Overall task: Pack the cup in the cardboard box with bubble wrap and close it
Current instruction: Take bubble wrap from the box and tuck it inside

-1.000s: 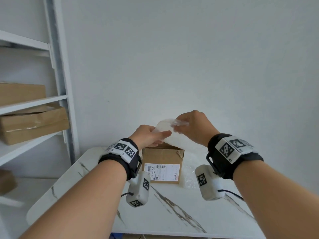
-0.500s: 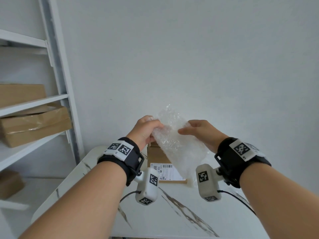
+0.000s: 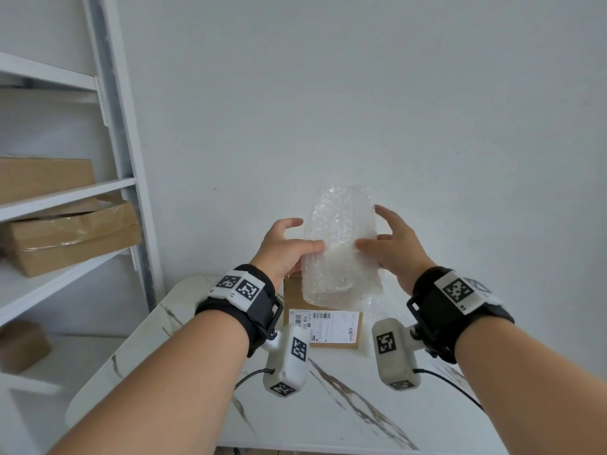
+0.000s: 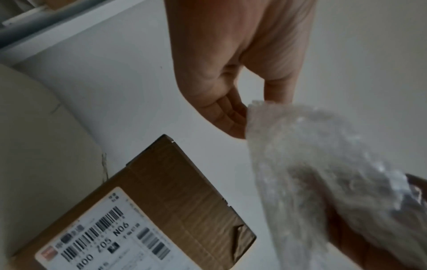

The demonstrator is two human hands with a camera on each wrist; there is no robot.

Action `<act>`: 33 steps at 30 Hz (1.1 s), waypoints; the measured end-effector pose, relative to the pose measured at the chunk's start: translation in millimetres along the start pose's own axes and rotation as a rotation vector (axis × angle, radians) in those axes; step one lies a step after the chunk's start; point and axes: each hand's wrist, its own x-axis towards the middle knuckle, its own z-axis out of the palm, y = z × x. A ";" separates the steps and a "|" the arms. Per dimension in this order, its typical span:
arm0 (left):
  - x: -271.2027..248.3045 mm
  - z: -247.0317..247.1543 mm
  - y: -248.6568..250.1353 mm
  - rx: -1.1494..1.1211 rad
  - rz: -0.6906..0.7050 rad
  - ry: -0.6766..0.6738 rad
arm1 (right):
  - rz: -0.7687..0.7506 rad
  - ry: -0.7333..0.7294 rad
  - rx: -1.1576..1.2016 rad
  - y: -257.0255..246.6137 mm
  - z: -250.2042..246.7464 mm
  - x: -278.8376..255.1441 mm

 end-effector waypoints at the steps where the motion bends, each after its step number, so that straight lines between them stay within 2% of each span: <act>1: -0.6 -0.6 0.2 0.032 0.033 0.023 | -0.010 0.012 -0.007 1.2 0.7 -0.3; 4: -0.9 -0.2 3.0 0.096 0.128 0.052 | -0.042 0.044 0.004 1.3 3.5 -1.6; 8: -0.2 0.7 7.8 0.163 0.173 -0.022 | -0.089 0.045 0.014 -3.9 5.5 -2.1; 11: 1.4 -5.1 8.9 0.124 0.129 -0.036 | -0.092 -0.102 0.019 -5.9 1.9 -0.5; 14: 4.3 -10.1 8.5 0.096 0.079 -0.076 | -0.127 -0.259 -0.136 -4.9 1.5 0.9; 18: 6.6 -8.2 6.6 0.207 0.072 -0.085 | -0.140 -0.160 -0.435 -6.8 7.0 3.2; 22: 6.1 -2.9 9.9 0.449 0.159 0.024 | -0.206 -0.074 -0.631 -4.5 11.8 3.2; 25: 7.6 -1.9 12.7 0.522 0.230 0.084 | -0.262 0.029 -0.626 -5.5 9.6 3.8; 28: 10.1 -3.5 15.2 0.447 0.214 0.014 | -0.260 0.069 -0.527 -8.7 4.9 9.5; 31: 12.4 -2.2 14.0 0.332 0.167 -0.073 | -0.117 -0.031 -0.284 -8.3 3.5 14.1; 33: 12.8 -0.3 10.8 0.275 0.174 -0.064 | -0.017 -0.108 -0.113 -4.7 3.9 16.1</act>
